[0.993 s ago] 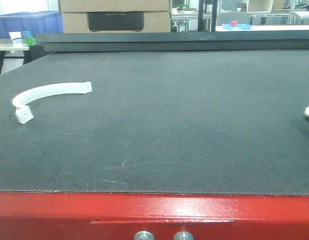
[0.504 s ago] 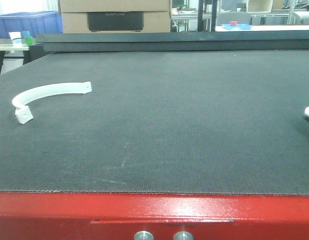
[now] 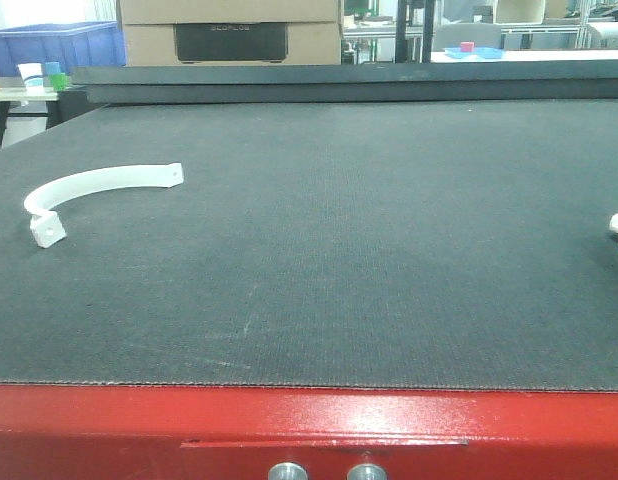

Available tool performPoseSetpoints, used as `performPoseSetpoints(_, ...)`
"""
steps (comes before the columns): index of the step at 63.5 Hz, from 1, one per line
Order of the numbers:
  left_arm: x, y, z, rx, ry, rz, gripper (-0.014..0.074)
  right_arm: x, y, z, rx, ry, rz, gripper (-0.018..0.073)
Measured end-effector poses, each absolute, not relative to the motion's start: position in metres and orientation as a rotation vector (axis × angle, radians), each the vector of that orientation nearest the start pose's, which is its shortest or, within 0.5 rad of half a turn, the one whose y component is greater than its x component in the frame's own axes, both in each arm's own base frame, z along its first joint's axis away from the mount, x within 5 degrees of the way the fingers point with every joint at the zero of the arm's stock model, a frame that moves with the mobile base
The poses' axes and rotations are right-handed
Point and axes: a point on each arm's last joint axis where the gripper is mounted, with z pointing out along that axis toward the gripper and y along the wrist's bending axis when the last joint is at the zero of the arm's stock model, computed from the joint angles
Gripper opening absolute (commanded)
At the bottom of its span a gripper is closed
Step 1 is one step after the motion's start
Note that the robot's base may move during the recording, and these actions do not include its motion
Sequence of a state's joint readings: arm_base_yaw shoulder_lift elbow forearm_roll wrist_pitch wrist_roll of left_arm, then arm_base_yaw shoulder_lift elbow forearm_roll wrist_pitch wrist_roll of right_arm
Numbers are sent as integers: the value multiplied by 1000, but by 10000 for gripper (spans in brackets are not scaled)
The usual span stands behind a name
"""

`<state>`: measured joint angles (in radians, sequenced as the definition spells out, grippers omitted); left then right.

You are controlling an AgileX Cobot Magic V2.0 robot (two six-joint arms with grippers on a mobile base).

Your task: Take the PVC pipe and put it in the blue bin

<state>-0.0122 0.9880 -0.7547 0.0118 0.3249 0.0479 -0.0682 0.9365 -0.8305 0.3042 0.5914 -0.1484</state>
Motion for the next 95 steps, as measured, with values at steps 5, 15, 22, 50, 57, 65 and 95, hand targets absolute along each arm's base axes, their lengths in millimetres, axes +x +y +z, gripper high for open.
performPoseSetpoints(5, 215, -2, 317, 70, 2079, 31, 71, 198, 2, 334, 98, 2189, 205, 323)
performPoseSetpoints(15, 227, -3, 304, 71, 2137, 28, 155, 217, 0, 316, 115, 2265, 207, 330)
performPoseSetpoints(22, 237, -3, 297, 71, 2173, 26, 199, 233, -1, 303, 126, 2328, 211, 330)
performPoseSetpoints(50, 268, -3, 286, 61, 2201, 15, 288, 271, -5, 268, 123, 2485, 192, 330)
performPoseSetpoints(57, 275, -3, 284, 60, 2180, 16, 288, 274, -7, 261, 100, 2513, 161, 330)
performPoseSetpoints(65, 282, -4, 277, 60, 2177, 16, 288, 278, -8, 253, 91, 2543, 149, 330)
performPoseSetpoints(95, 301, -4, 254, 59, 2193, 15, 288, 292, -10, 218, 77, 2668, 129, 330)
